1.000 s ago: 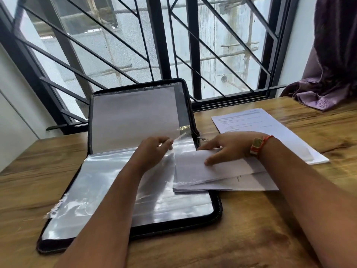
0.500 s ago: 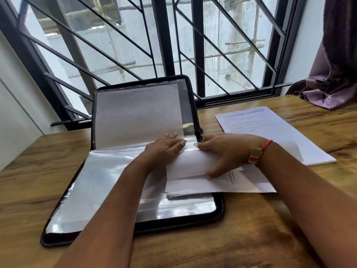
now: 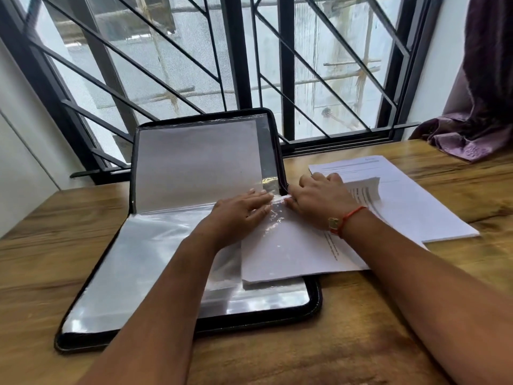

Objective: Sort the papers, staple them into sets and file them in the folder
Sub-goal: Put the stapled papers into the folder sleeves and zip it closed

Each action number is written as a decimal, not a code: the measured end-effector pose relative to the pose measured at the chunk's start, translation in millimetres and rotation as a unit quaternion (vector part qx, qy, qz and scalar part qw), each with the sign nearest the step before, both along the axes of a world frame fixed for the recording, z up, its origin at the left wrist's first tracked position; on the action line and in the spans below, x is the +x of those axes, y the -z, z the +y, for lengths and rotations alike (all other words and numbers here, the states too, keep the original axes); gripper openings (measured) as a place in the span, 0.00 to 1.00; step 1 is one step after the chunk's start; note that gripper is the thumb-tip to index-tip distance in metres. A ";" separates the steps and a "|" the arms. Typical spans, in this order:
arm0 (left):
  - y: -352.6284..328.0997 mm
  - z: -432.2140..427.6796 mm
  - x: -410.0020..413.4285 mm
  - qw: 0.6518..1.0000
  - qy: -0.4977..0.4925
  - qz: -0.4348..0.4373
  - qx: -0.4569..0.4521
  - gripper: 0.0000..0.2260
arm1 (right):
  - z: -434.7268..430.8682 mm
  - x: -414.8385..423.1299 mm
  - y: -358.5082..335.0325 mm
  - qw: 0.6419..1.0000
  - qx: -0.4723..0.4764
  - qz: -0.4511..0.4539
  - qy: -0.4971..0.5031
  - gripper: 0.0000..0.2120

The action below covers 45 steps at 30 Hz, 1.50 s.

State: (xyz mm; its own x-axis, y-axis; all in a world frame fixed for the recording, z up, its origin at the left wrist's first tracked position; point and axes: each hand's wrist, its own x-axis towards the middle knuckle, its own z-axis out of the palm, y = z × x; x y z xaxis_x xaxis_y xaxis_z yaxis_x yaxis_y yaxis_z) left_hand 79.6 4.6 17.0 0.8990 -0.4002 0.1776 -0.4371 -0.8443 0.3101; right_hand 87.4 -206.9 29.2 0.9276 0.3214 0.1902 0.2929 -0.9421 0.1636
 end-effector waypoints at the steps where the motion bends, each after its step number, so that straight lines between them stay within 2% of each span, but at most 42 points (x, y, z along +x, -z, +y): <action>1: 0.4 -0.3 -0.5 1.000 0.009 -0.009 0.007 0.19 | 2.1 3.2 2.7 1.000 0.006 0.008 0.010 0.23; 4: 2.0 -0.9 -1.3 0.999 0.025 -0.039 0.007 0.20 | 7.1 11.0 12.3 0.999 0.033 0.018 0.028 0.23; 8: 2.2 -4.1 -4.9 0.996 0.036 -0.079 -0.010 0.17 | 8.6 17.7 21.1 0.997 0.059 0.020 0.036 0.33; 11: 0.5 -4.7 -6.4 0.994 0.047 -0.097 0.013 0.17 | 4.3 22.8 19.8 0.994 0.098 -0.006 0.043 0.36; 15: -2.5 -7.2 -8.5 0.992 0.046 -0.072 0.090 0.19 | -2.8 24.5 19.3 0.986 0.134 -0.071 0.068 0.27; 20: 1.9 -9.9 -9.0 0.995 0.036 -0.015 0.089 0.19 | -11.2 24.6 18.9 0.984 0.155 -0.041 0.084 0.25; 23: 3.3 -10.8 -10.1 0.998 0.038 0.017 0.054 0.18 | -28.4 18.3 6.7 0.972 0.153 -0.037 0.172 0.29; 26: 2.2 -9.9 -12.5 0.999 0.028 0.029 0.021 0.22 | -60.7 17.3 -2.7 0.938 0.151 0.056 0.307 0.37; 28: 2.2 -9.1 -12.2 0.999 0.029 0.014 0.007 0.24 | -81.7 19.6 -4.2 0.924 0.161 0.106 0.331 0.40; 30: 1.3 -9.8 -12.5 1.000 0.021 0.002 0.020 0.25 | -94.0 19.9 -5.8 0.927 0.167 0.134 0.308 0.36; 34: -5.1 -12.3 -16.7 0.998 -0.005 -0.020 0.067 0.27 | -95.2 17.7 -11.1 0.936 0.189 0.118 0.272 0.23; 38: -4.2 -10.4 -14.8 0.994 -0.021 0.004 0.103 0.30 | -89.8 21.2 -8.8 0.932 0.239 0.108 0.249 0.14; 43: -2.6 -11.6 -14.3 0.992 -0.017 0.038 0.121 0.31 | -80.5 23.7 -7.5 0.899 0.365 0.119 0.209 0.07; 45: -3.6 -11.9 -14.2 0.991 -0.016 0.051 0.122 0.31 | -78.4 22.7 -7.2 0.899 0.360 0.139 0.205 0.10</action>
State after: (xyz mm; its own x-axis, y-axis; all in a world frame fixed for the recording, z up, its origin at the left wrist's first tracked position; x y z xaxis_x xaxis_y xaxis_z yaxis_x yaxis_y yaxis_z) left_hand 65.5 -7.3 20.6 0.9202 -0.3912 -0.0127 -0.3860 -0.9123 0.1369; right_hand 110.1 -285.3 36.5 0.9840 -0.1724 -0.0458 -0.1684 -0.8126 -0.5579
